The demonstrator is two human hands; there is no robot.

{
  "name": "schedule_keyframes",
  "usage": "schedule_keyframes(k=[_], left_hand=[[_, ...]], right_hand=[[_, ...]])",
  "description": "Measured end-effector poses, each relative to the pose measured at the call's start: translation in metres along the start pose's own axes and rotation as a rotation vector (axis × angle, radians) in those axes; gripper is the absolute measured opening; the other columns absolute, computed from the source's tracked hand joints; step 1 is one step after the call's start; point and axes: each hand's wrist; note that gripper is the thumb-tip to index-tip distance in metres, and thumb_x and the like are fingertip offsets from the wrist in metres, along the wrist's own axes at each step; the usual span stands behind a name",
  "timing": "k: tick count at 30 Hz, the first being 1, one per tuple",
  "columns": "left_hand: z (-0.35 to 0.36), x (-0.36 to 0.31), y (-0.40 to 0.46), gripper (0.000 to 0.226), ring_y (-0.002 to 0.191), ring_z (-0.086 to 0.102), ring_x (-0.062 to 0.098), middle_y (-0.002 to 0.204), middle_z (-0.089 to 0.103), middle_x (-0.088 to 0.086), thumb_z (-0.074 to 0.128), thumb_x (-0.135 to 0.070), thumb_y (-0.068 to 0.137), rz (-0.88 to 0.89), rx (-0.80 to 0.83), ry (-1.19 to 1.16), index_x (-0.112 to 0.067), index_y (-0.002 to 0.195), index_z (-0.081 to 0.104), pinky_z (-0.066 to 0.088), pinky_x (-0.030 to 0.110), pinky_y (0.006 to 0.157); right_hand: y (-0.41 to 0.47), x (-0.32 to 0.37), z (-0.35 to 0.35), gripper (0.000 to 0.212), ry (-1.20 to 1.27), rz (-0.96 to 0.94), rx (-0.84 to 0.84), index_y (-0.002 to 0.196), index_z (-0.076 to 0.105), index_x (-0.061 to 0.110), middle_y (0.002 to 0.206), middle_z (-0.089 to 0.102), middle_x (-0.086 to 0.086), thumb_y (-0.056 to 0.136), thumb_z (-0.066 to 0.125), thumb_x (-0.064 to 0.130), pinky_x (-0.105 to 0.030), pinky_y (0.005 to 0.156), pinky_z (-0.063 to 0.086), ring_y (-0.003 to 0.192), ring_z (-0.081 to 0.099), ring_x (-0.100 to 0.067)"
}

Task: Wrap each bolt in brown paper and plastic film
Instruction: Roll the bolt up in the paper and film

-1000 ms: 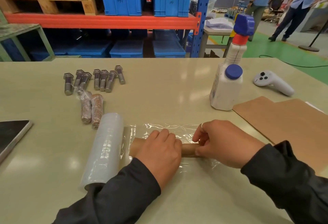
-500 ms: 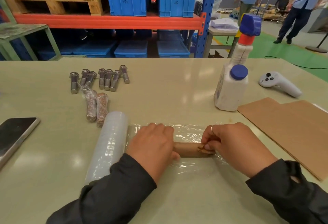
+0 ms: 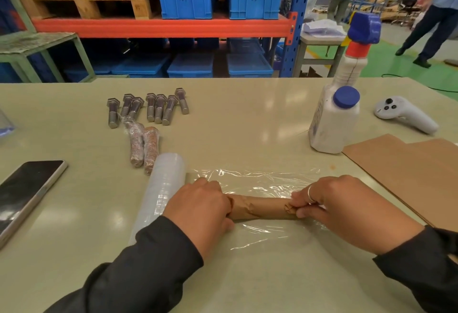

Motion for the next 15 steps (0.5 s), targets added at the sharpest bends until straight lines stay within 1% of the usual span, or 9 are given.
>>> schedule_keyframes(k=[3,6,9,11,12,13,14,15], left_hand=[[-0.002,0.000,0.003,0.023,0.108,0.040,0.017,0.114,0.049,-0.001,0.049,-0.037,0.093,0.014,-0.021,0.001,-0.022,0.107,0.060,0.028,0.023,0.080],[-0.007,0.004,0.004,0.021,0.107,0.039,0.018,0.114,0.047,-0.002,0.047,-0.027,0.092,0.043,-0.016,0.013,-0.027,0.109,0.060,0.031,0.024,0.083],[-0.016,0.011,0.009,0.020,0.107,0.038,0.016,0.113,0.045,-0.004,0.054,-0.030,0.089,0.046,0.045,-0.057,-0.033,0.106,0.064,0.033,0.021,0.085],[-0.023,0.012,0.014,0.018,0.106,0.043,0.016,0.113,0.047,-0.005,0.062,-0.030,0.085,0.026,0.119,-0.108,-0.030,0.102,0.068,0.035,0.020,0.084],[-0.025,0.012,0.017,0.015,0.104,0.047,0.016,0.111,0.050,-0.005,0.065,-0.029,0.084,0.008,0.149,-0.127,-0.028,0.099,0.068,0.037,0.020,0.082],[-0.026,0.012,0.021,0.012,0.099,0.051,0.016,0.107,0.053,-0.006,0.067,-0.028,0.083,-0.015,0.167,-0.138,-0.027,0.095,0.068,0.039,0.018,0.076],[-0.027,0.012,0.023,0.009,0.093,0.052,0.015,0.099,0.055,-0.007,0.067,-0.027,0.082,-0.035,0.167,-0.141,-0.027,0.091,0.063,0.038,0.016,0.067],[-0.028,0.013,0.025,0.014,0.087,0.050,0.014,0.092,0.055,-0.008,0.068,-0.027,0.082,-0.055,0.154,-0.153,-0.027,0.088,0.055,0.034,0.015,0.058]], right_hand=[[-0.001,0.001,-0.001,0.027,-0.020,-0.017,0.007,0.114,0.063,0.040,0.112,0.063,0.015,0.088,0.059,0.038,-0.017,0.090,0.039,0.105,0.053,-0.002],[0.002,0.003,-0.002,0.024,-0.038,-0.013,0.017,0.111,0.063,0.039,0.108,0.062,0.014,0.088,0.058,0.039,-0.014,0.085,0.037,0.101,0.052,-0.003],[0.004,0.003,-0.002,0.021,-0.067,-0.015,0.021,0.108,0.064,0.036,0.105,0.063,0.013,0.089,0.057,0.037,-0.016,0.082,0.038,0.098,0.052,-0.004],[0.005,0.004,-0.003,0.019,-0.075,-0.014,0.023,0.107,0.065,0.035,0.103,0.064,0.012,0.089,0.057,0.036,-0.018,0.083,0.040,0.097,0.053,-0.006],[0.005,0.005,-0.004,0.019,-0.079,-0.015,0.025,0.106,0.065,0.034,0.102,0.064,0.011,0.089,0.057,0.035,-0.019,0.083,0.041,0.096,0.053,-0.006],[0.006,0.006,-0.004,0.018,-0.084,-0.016,0.028,0.105,0.065,0.034,0.102,0.064,0.011,0.089,0.057,0.035,-0.019,0.082,0.041,0.095,0.053,-0.006],[0.007,0.006,-0.005,0.018,-0.089,-0.014,0.031,0.105,0.066,0.034,0.102,0.064,0.011,0.089,0.057,0.034,-0.019,0.082,0.041,0.095,0.053,-0.006],[0.007,0.006,-0.005,0.018,-0.092,-0.009,0.034,0.105,0.066,0.034,0.102,0.065,0.011,0.089,0.057,0.034,-0.020,0.082,0.041,0.095,0.054,-0.006]])
Point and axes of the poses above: each hand's wrist, its own y-axis towards the middle knuckle, its own z-axis out of the palm, x = y × z
